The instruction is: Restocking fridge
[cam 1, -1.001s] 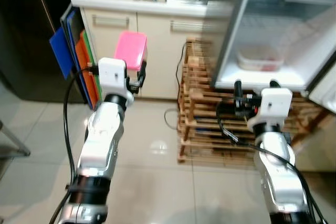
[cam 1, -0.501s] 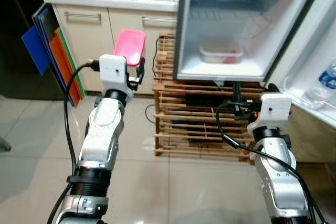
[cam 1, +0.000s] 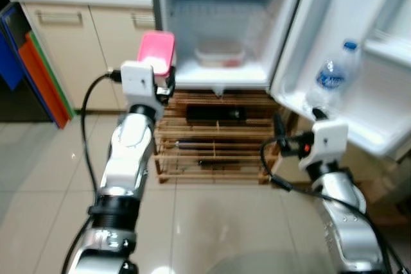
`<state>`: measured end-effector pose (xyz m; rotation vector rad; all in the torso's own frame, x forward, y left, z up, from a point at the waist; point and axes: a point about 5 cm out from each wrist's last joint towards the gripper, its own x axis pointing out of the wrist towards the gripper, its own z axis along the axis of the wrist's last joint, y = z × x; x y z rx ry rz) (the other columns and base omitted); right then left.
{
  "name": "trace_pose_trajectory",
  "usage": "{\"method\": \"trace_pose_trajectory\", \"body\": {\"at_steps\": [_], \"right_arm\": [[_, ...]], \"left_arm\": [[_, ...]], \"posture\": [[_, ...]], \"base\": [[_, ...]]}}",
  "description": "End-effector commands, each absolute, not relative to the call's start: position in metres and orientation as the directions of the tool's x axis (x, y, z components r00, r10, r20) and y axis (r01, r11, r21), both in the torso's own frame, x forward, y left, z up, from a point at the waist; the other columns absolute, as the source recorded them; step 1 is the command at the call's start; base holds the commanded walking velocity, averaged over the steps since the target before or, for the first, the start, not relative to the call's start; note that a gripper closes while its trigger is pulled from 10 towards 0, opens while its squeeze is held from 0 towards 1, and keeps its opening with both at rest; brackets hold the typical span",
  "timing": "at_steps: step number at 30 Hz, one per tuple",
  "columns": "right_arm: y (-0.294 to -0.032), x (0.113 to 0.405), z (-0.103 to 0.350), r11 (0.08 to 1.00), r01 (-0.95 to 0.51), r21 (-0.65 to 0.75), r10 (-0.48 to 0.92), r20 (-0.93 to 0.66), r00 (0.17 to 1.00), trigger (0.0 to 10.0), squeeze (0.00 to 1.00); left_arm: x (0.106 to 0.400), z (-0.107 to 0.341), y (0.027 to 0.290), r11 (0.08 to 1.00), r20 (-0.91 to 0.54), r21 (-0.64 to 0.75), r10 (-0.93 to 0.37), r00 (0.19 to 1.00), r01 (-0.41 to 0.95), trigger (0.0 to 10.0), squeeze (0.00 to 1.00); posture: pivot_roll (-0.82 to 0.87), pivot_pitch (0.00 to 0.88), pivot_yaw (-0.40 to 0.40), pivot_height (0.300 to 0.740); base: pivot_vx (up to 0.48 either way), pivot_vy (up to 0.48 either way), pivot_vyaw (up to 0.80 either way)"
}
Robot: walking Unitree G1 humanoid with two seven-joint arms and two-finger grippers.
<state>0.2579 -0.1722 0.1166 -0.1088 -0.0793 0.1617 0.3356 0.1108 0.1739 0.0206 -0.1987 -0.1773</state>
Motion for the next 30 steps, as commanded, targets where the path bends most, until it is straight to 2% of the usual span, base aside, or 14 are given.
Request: {"method": "trace_pose_trajectory", "body": {"at_steps": [1,21,30], "right_arm": [[-0.16,0.257,0.115,0.966,-0.246,-0.084,0.251,0.044,0.967,10.0,0.0],[-0.158,0.256,0.115,0.958,-0.279,-0.068,0.282,0.028,0.959,10.0,0.0],[-0.159,0.25,0.113,0.941,-0.33,-0.071,0.332,0.008,0.943,10.0,0.0]], "left_arm": [[0.338,0.18,0.116,0.984,0.217,0.055,-0.176,0.96,0.168,10.0,0.0],[0.349,0.187,0.108,0.98,0.206,0.052,-0.197,0.959,0.19,10.0,0.0],[0.355,0.19,0.097,0.971,0.195,0.053,-0.239,0.951,0.233,10.0,0.0]], "posture": [[-0.05,0.0,-0.011,0.74],[-0.06,0.0,-0.009,0.74],[-0.07,0.0,-0.008,0.74]], "base": [[0.446,0.0,0.0],[0.467,0.0,0.0],[0.48,0.0,0.0]]}}
